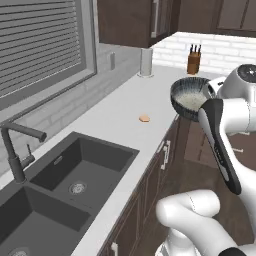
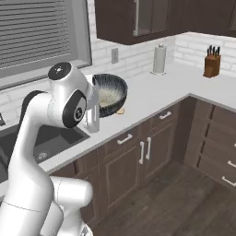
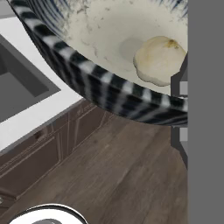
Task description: Pick the garlic from the sink and place it in the bowl. Then pick the bowl and place it in the microwave. Then close the microwave door and press the start button.
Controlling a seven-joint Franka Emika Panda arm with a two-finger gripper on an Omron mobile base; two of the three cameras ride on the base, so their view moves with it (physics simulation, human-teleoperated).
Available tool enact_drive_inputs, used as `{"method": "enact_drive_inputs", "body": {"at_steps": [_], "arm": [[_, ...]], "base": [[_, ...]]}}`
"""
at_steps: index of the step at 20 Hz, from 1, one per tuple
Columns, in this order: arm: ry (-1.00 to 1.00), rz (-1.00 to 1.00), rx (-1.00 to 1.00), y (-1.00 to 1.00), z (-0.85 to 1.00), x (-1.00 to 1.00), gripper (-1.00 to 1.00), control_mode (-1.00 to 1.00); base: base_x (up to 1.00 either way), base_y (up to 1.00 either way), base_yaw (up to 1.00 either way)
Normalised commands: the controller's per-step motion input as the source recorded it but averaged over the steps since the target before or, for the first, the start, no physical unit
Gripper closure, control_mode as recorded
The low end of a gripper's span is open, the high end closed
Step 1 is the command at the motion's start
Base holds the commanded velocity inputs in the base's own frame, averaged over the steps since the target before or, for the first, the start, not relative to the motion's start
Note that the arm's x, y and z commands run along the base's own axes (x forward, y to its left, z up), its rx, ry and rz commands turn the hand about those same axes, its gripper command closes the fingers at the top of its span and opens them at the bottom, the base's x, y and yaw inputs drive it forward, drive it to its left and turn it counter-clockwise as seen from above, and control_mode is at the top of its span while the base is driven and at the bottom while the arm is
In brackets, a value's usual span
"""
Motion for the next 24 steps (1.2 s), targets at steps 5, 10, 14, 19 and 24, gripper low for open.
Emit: {"method": "enact_drive_inputs", "body": {"at_steps": [5, 10, 14, 19, 24], "arm": [[0.00, 0.00, 0.00, 0.00, 0.00, 0.00, 1.00, 1.00], [0.00, 0.00, 0.00, 0.00, 0.00, 0.00, 1.00, 1.00], [0.00, 0.00, 0.00, 0.00, 0.00, 0.00, 1.00, 1.00], [0.00, 0.00, 0.00, 0.00, 0.00, 0.00, 1.00, 1.00], [0.00, 0.00, 0.00, 0.00, 0.00, 0.00, 1.00, 1.00]], "base": [[0.00, -0.05, -0.97], [0.00, 0.00, -0.97], [0.00, -0.01, -0.89], [0.00, 0.00, -0.90], [0.00, 0.00, -0.91]]}}
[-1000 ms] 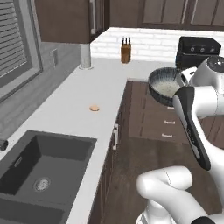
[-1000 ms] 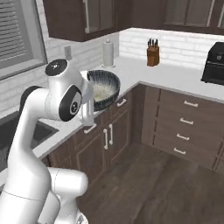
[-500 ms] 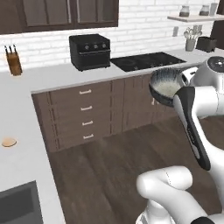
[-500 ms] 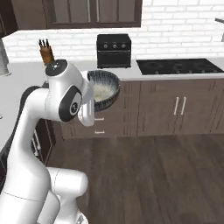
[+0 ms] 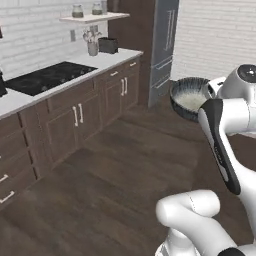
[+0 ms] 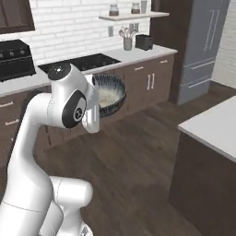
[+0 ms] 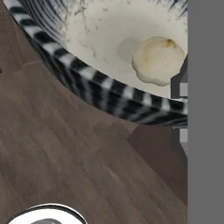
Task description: Pick the garlic from the sink and place it in the bowl. Then pick the bowl and place it in the microwave. Then close the microwave door and press the start button.
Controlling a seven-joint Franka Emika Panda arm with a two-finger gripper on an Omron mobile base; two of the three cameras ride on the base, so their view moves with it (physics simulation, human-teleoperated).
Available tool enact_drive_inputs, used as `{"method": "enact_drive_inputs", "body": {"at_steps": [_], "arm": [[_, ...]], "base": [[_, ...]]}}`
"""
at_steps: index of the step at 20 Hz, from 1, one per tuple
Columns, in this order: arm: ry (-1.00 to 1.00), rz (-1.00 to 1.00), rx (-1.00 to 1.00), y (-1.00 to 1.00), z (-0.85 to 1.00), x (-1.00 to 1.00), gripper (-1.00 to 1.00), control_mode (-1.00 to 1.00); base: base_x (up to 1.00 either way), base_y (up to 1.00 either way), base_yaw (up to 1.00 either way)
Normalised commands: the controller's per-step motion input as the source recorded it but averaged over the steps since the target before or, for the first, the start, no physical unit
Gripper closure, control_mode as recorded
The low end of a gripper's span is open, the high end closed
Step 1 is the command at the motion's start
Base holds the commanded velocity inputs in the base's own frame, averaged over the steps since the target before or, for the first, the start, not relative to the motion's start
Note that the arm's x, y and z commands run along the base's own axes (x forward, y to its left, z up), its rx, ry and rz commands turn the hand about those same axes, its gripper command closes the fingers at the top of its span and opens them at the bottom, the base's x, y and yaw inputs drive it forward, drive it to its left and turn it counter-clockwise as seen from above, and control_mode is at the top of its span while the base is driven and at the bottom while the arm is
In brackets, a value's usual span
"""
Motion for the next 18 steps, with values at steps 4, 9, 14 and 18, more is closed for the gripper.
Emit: {"method": "enact_drive_inputs", "body": {"at_steps": [4, 9, 14, 18], "arm": [[0.00, 0.00, 0.00, 0.00, 0.00, 0.00, 1.00, 1.00], [0.00, 0.00, 0.00, 0.00, 0.00, 0.00, 1.00, 1.00], [0.00, 0.00, 0.00, 0.00, 0.00, 0.00, 1.00, 1.00], [0.00, 0.00, 0.00, 0.00, 0.00, 0.00, 1.00, 1.00]], "base": [[0.00, 0.00, -0.95], [0.00, 0.00, -0.99], [0.00, 0.00, -0.99], [0.00, 0.00, -0.94]]}}
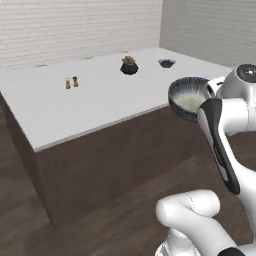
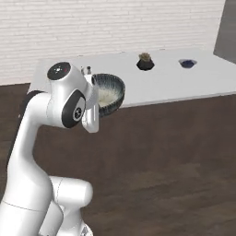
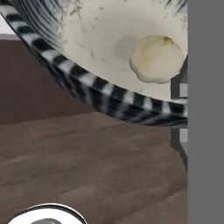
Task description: Pick the garlic from the sink and place it in the bowl. Then pick the bowl and place it in the microwave. Then close the microwave door and press the start button.
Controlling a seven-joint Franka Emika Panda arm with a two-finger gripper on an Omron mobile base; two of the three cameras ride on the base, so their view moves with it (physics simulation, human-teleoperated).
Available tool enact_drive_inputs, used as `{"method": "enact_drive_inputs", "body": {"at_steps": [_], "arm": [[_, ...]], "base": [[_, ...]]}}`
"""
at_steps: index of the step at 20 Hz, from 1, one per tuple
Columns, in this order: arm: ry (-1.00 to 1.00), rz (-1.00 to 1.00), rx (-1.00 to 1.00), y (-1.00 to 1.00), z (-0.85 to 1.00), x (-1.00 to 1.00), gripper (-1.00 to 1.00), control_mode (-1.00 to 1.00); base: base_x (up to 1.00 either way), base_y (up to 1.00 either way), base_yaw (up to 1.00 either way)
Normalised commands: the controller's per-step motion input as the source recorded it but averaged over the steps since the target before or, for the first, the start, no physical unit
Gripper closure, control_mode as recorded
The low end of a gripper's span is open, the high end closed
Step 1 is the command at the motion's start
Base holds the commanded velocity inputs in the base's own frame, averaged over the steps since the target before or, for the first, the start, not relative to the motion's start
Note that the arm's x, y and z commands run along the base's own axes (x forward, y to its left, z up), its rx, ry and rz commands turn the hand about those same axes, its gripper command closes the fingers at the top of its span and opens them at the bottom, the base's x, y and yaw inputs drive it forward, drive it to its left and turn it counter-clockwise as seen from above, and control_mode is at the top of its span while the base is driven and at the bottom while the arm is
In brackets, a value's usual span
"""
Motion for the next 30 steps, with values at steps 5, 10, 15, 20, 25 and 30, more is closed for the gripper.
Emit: {"method": "enact_drive_inputs", "body": {"at_steps": [5, 10, 15, 20, 25, 30], "arm": [[0.00, 0.00, 0.00, 0.00, 0.00, 0.00, 1.00, 1.00], [0.00, 0.00, 0.00, 0.00, 0.00, 0.00, 1.00, 1.00], [0.00, 0.00, 0.00, 0.00, 0.00, 0.00, 1.00, 1.00], [0.00, 0.00, 0.00, 0.00, 0.00, 0.00, 1.00, 1.00], [0.00, 0.00, 0.00, 0.00, 0.00, 0.00, 1.00, 1.00], [0.00, 0.00, 0.00, 0.00, 0.00, 0.00, 1.00, 1.00]], "base": [[0.00, 0.00, -0.91], [0.00, 0.00, -0.84], [0.16, 0.13, -0.80], [0.94, 0.70, -0.49], [1.00, 0.67, -0.44], [1.00, 0.59, -0.50]]}}
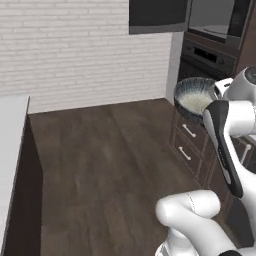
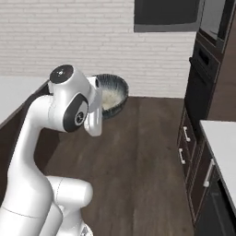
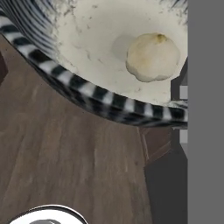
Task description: Pick the garlic from the sink and place it in the bowl. Then pick the bowl and place it in the microwave. Then close the microwave door and press the start button.
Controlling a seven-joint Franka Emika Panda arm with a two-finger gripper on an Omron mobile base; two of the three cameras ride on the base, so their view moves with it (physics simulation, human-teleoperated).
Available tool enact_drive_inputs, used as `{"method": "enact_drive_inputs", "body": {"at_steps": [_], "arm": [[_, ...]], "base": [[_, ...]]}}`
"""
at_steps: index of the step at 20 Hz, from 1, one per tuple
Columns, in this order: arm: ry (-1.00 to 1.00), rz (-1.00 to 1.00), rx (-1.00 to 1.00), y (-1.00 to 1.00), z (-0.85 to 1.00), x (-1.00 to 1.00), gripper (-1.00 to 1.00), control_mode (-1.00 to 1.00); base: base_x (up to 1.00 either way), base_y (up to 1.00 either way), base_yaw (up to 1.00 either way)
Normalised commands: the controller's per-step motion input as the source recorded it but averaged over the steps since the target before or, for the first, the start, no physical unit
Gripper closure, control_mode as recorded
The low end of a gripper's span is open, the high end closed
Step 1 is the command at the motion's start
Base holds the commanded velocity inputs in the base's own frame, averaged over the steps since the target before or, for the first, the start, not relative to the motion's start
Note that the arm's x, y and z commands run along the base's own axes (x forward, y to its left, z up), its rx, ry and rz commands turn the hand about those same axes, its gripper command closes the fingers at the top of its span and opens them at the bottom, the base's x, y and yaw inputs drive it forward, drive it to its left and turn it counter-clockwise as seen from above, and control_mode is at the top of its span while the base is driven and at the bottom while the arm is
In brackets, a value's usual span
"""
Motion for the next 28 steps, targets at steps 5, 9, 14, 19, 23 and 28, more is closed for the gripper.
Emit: {"method": "enact_drive_inputs", "body": {"at_steps": [5, 9, 14, 19, 23, 28], "arm": [[0.00, 0.00, 0.00, 0.00, 0.00, 0.00, 1.00, 1.00], [0.00, 0.00, 0.00, 0.00, 0.00, 0.00, 1.00, 1.00], [0.00, 0.00, 0.00, 0.00, 0.00, 0.00, 1.00, 1.00], [0.00, 0.00, 0.00, 0.00, 0.00, 0.00, 1.00, 1.00], [0.00, 0.00, 0.00, 0.00, 0.00, 0.00, 1.00, 1.00], [0.00, 0.00, 0.00, 0.00, 0.00, 0.00, 1.00, 1.00]], "base": [[0.90, 0.41, -0.57], [0.93, 0.45, -0.54], [0.88, 0.72, -0.48], [0.70, 0.92, -0.43], [0.72, 0.80, -0.40], [0.79, 0.59, -0.31]]}}
